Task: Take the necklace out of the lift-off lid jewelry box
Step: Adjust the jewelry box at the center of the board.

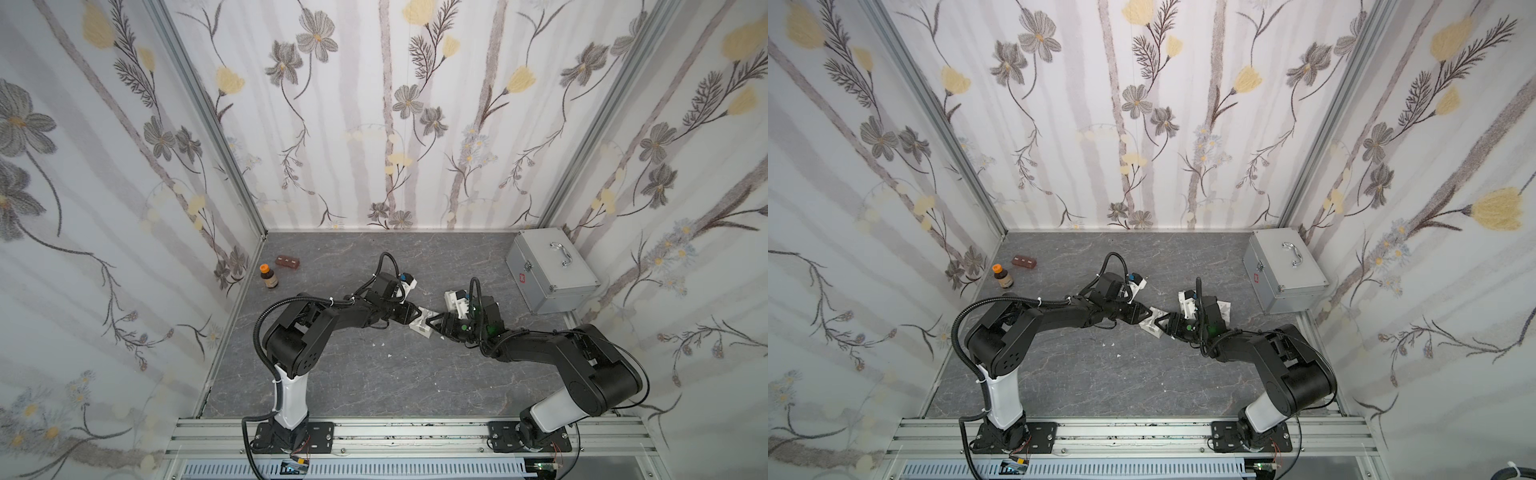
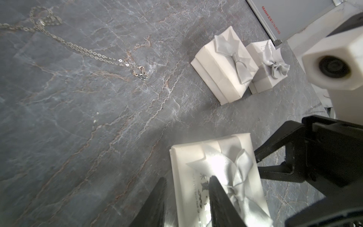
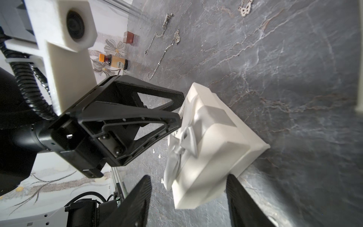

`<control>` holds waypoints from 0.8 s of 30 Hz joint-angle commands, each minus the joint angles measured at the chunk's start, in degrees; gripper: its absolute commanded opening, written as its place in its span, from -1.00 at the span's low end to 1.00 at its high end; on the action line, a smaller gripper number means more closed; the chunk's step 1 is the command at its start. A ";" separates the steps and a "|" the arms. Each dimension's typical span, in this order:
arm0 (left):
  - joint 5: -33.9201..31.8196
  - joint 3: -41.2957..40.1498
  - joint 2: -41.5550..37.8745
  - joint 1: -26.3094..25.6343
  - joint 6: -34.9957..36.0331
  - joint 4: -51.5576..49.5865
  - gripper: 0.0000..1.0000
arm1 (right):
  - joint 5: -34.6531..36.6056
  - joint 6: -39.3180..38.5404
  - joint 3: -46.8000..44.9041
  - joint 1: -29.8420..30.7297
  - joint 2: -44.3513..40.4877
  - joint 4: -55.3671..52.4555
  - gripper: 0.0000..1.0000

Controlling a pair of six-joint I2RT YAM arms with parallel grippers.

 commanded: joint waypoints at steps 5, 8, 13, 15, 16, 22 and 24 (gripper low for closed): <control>-0.33 -0.49 0.18 -0.69 -1.75 1.75 -0.27 | 1.33 1.02 -0.74 -0.52 -0.34 5.25 -0.23; -0.36 -0.51 0.22 -0.95 -2.05 2.14 -0.27 | 1.42 1.25 -0.86 -0.78 -0.09 5.56 -0.30; -0.34 -0.49 0.20 -1.30 -2.39 2.45 -0.28 | 1.40 1.63 -0.45 -1.02 1.05 5.85 -0.37; -0.44 -0.49 0.29 -1.39 -2.43 2.50 -0.27 | 1.50 1.51 -0.16 -1.10 1.65 5.27 -0.35; -0.52 -0.49 0.37 -1.46 -2.44 2.50 -0.28 | 1.42 1.51 0.07 -1.08 1.97 5.02 -0.33; -0.60 -0.58 0.33 -1.73 -2.87 2.76 -0.28 | 3.71 -1.33 1.89 -1.15 2.08 -1.32 -0.34; -0.67 -0.54 0.13 -1.72 -3.10 2.91 -0.28 | 5.06 -2.57 2.26 -1.10 1.73 -3.63 -0.40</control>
